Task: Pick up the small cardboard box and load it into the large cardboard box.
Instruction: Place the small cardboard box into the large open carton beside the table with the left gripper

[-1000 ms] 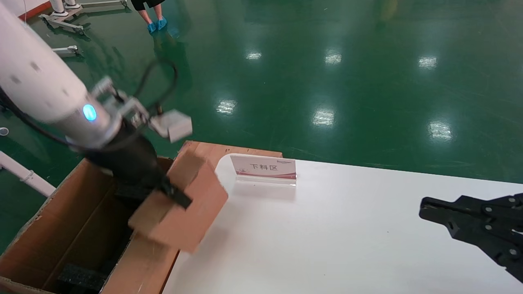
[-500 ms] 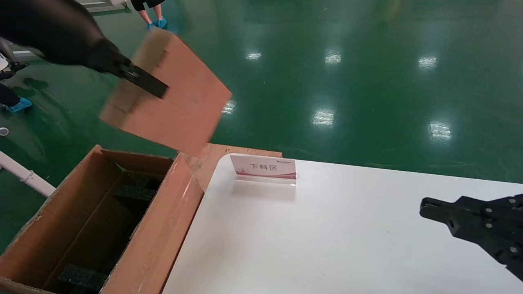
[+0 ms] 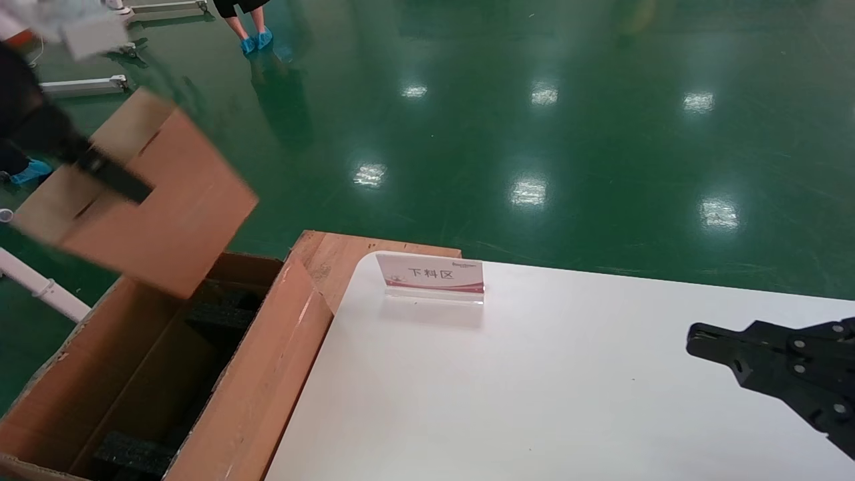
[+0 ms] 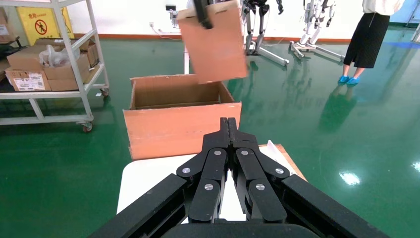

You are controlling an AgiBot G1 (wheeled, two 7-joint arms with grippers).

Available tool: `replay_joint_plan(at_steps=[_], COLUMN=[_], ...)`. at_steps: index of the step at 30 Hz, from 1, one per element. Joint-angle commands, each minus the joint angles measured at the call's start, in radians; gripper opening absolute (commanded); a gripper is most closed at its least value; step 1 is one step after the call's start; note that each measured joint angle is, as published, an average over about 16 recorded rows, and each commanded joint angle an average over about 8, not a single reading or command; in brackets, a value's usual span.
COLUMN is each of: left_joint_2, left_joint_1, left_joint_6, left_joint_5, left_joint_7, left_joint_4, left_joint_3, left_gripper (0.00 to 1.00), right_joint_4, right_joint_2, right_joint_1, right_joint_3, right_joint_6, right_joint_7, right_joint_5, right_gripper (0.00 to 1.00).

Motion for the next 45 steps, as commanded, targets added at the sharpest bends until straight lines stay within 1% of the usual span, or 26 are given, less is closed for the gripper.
replay_joint_plan(at_steps=[1,2,3,6,10,15,19,24,30,37,45], left_joint_2=[0.001,0.002,0.003,0.008,0.01,-0.003,-0.023,-0.055,-0.084,-0.092,-0.09], left_joint_1=[-0.023,-0.028,-0.033,-0.041,-0.041,-0.031,-0.017,0.014,0.075,0.146,0.197], left_joint_6=[0.0,0.0,-0.001,-0.003,-0.008,-0.017,-0.027,-0.049,-0.107,-0.167,-0.19], left_joint_5=[-0.023,-0.035,-0.045,-0.073,-0.113,-0.162,-0.189,-0.215,-0.238,-0.25,-0.243], left_joint_7=[0.015,0.022,0.03,0.052,0.074,0.09,0.097,0.099,0.088,0.077,0.088], left_joint_4=[0.005,0.01,0.016,0.036,0.062,0.084,0.099,0.116,0.127,0.139,0.163], left_joint_3=[0.069,0.099,0.128,0.206,0.288,0.364,0.404,0.43,0.432,0.43,0.437], left_gripper=[0.0,0.0,0.0,0.0,0.0,0.0,0.0,0.0,0.0,0.0,0.0], right_joint_4=[0.0,0.0,0.0,0.0,0.0,0.0,0.0,0.0,0.0,0.0,0.0], right_joint_2=[0.0,0.0,0.0,0.0,0.0,0.0,0.001,0.001,0.001,0.001,0.001], right_joint_1=[0.0,0.0,0.0,0.0,0.0,0.0,0.0,0.0,0.0,0.0,0.001], right_joint_3=[0.0,0.0,0.0,0.0,-0.001,-0.001,-0.001,-0.002,-0.002,-0.002,-0.003], right_joint_6=[0.0,0.0,0.0,0.0,0.0,0.0,0.001,0.001,0.001,0.001,0.001], right_joint_7=[0.0,0.0,0.0,0.0,0.0,0.0,-0.001,-0.001,-0.001,-0.001,-0.001], right_joint_5=[0.0,0.0,0.0,0.0,0.0,0.001,0.001,0.001,0.001,0.002,0.002], right_gripper=[0.78,0.9,1.0,1.0,1.0,1.0,1.0,1.0,1.0,1.0,1.0])
